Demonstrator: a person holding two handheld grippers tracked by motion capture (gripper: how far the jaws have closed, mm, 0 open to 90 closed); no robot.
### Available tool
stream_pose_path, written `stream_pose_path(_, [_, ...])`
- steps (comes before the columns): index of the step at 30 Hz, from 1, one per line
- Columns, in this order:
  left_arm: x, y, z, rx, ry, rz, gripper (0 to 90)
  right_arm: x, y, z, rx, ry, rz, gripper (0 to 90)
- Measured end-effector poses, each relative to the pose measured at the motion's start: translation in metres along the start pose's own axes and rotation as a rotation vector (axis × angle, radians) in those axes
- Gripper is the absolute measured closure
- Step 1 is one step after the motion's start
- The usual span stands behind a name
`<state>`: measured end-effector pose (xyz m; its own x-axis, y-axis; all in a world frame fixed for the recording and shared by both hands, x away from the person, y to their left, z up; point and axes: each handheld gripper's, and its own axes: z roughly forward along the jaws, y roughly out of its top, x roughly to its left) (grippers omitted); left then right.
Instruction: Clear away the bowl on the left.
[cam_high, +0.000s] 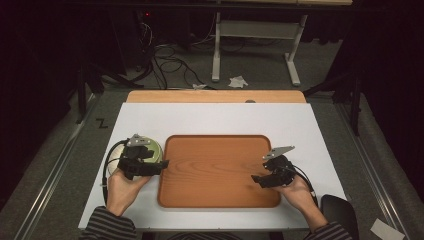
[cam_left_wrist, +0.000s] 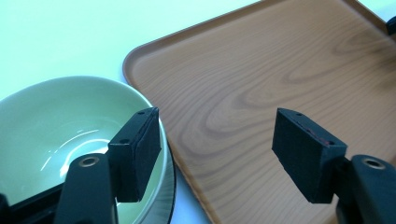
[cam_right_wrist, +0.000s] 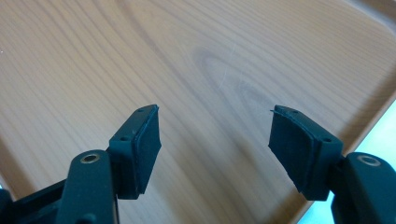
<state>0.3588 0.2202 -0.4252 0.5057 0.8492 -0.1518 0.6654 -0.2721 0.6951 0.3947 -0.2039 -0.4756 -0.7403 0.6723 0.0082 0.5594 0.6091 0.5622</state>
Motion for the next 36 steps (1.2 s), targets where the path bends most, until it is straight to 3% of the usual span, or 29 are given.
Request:
stream_pose_path(17, [0.02, -0.002, -0.006, 0.0, 0.072, -0.02, 35.2, 0.0, 0.0, 0.001, 0.01, -0.001, 0.004, 35.2])
stream_pose_path(36, [0.046, -0.009, -0.012, -0.008, 0.123, -0.097, 36.4, 0.001, 0.0, 0.0, 0.01, 0.0, 0.002, 35.2])
